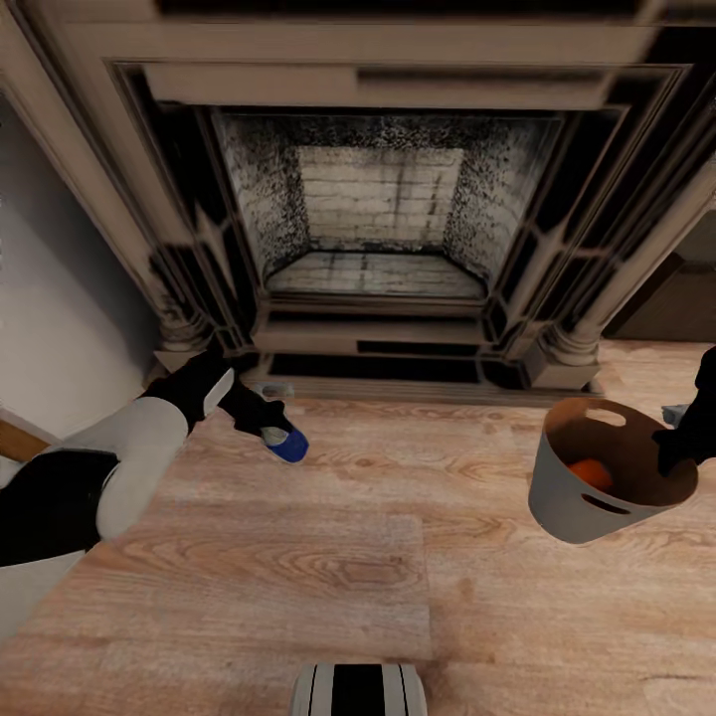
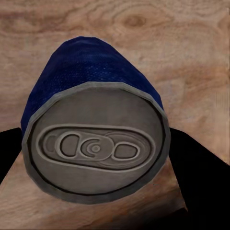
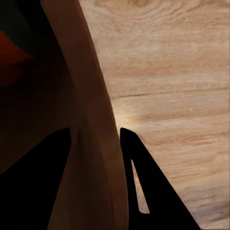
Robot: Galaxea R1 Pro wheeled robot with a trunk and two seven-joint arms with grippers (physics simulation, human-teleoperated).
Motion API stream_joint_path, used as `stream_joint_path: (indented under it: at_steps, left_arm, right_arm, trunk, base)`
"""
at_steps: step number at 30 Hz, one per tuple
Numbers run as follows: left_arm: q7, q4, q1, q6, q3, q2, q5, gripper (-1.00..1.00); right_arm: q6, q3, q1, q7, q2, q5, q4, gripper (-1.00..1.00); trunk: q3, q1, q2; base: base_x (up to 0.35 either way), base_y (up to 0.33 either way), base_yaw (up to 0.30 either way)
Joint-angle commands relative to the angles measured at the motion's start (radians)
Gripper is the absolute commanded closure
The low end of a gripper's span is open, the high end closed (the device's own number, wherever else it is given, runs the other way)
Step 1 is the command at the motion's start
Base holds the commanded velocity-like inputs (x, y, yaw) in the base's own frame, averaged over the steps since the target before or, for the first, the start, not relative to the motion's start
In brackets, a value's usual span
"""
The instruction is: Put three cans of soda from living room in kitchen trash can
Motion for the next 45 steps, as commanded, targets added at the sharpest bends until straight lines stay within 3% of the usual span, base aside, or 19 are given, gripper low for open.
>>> stream_joint_path:
  at_steps: [1,2,3,4,5,8,9,14,16,17,19,21,26,29,34,38,42,45]
  left_arm:
    - [-0.077,0.012,-0.025,0.0,-0.016,0.012,-0.017,1.0]
    - [-0.11,0.017,-0.037,0.0,-0.026,0.017,-0.021,1.0]
    - [-0.17,0.023,-0.059,0.0,-0.06,0.028,-0.032,1.0]
    - [-0.25,0.028,-0.085,0.0,-0.121,0.039,-0.044,1.0]
    - [-0.279,0.029,-0.093,0.0,-0.139,0.044,-0.046,1.0]
    - [-0.495,0.026,-0.138,0.0,-0.206,0.08,-0.064,1.0]
    - [-0.532,0.026,-0.148,0.0,-0.216,0.084,-0.07,1.0]
    - [-0.846,-0.009,-0.236,0.0,-0.329,0.096,-0.134,1.0]
    - [-0.88,-0.036,-0.252,0.0,-0.338,0.094,-0.141,1.0]
    - [-0.924,-0.06,-0.283,0.0,-0.346,0.092,-0.146,1.0]
    - [-0.973,-0.069,-0.31,0.0,-0.36,0.091,-0.147,1.0]
    - [-1.052,-0.08,-0.362,0.0,-0.415,0.086,-0.148,1.0]
    - [-1.065,-0.091,-0.442,0.0,-0.46,0.082,-0.149,1.0]
    - [-1.065,-0.093,-0.461,0.0,-0.467,0.06,-0.149,1.0]
    - [-1.065,-0.088,-0.47,0.0,-0.477,-0.024,-0.151,1.0]
    - [-1.065,-0.082,-0.471,0.0,-0.505,-0.071,-0.152,1.0]
    - [-1.065,-0.081,-0.471,0.0,-0.516,-0.102,-0.154,1.0]
    - [-1.065,-0.081,-0.471,0.0,-0.531,-0.108,-0.157,1.0]
  right_arm:
    - [0.004,-0.009,0.001,0.001,0.003,-0.005,-0.002,1.0]
    - [0.004,-0.009,0.001,0.001,0.004,-0.005,-0.002,1.0]
    - [0.004,-0.009,0.003,0.002,0.006,-0.005,-0.003,1.0]
    - [0.004,-0.009,0.014,0.002,0.011,-0.006,-0.004,1.0]
    - [0.004,-0.009,0.018,0.002,0.014,-0.006,-0.005,1.0]
    - [0.004,-0.011,0.035,0.002,0.035,-0.007,-0.006,1.0]
    - [0.004,-0.011,0.037,0.002,0.041,-0.007,-0.005,1.0]
    - [0.004,-0.013,0.077,0.0,0.125,-0.006,-0.005,1.0]
    - [0.004,-0.013,0.084,-0.001,0.145,-0.006,-0.005,1.0]
    - [0.004,-0.014,0.09,-0.001,0.171,-0.007,-0.005,1.0]
    - [0.004,-0.015,0.1,-0.002,0.197,-0.007,-0.006,1.0]
    - [0.004,-0.043,0.121,-0.007,0.24,-0.006,-0.009,1.0]
    - [0.004,-0.091,0.133,-0.011,0.296,-0.005,-0.013,1.0]
    - [0.004,-0.099,0.136,-0.013,0.337,-0.005,-0.013,1.0]
    - [0.004,-0.103,0.144,-0.035,0.402,-0.005,-0.013,1.0]
    - [0.004,-0.128,0.146,-0.063,0.441,-0.005,-0.013,1.0]
    - [0.004,-0.148,0.148,-0.103,0.457,-0.005,-0.013,1.0]
    - [0.004,-0.152,0.149,-0.116,0.46,-0.005,-0.015,1.0]
  trunk:
    - [0.003,-0.004,0.007]
    - [0.006,-0.008,0.014]
    - [0.009,-0.012,0.021]
    - [0.013,-0.015,0.028]
    - [0.016,-0.019,0.035]
    - [0.025,-0.031,0.056]
    - [0.028,-0.035,0.063]
    - [0.044,-0.054,0.098]
    - [0.05,-0.061,0.112]
    - [0.053,-0.065,0.119]
    - [0.06,-0.073,0.133]
    - [0.066,-0.081,0.147]
    - [0.081,-0.1,0.182]
    - [0.091,-0.111,0.203]
    - [0.107,-0.13,0.238]
    - [0.119,-0.146,0.266]
    - [0.132,-0.161,0.294]
    - [0.141,-0.173,0.315]
  base:
    - [0.0,0.0,0.0]
    - [0.0,0.0,0.0]
    - [0.0,0.0,0.0]
    - [0.0,0.0,0.0]
    - [0.0,0.0,0.0]
    - [0.0,0.0,0.0]
    - [0.0,0.0,0.0]
    - [0.0,0.0,0.0]
    - [0.0,0.0,0.0]
    - [0.0,0.0,0.0]
    - [0.0,0.0,0.0]
    - [0.0,0.0,0.0]
    - [0.0,0.0,0.0]
    - [0.0,0.0,0.0]
    - [0.0,0.0,0.0]
    - [0.0,0.0,0.0]
    - [0.0,0.0,0.0]
    - [0.0,0.0,0.0]
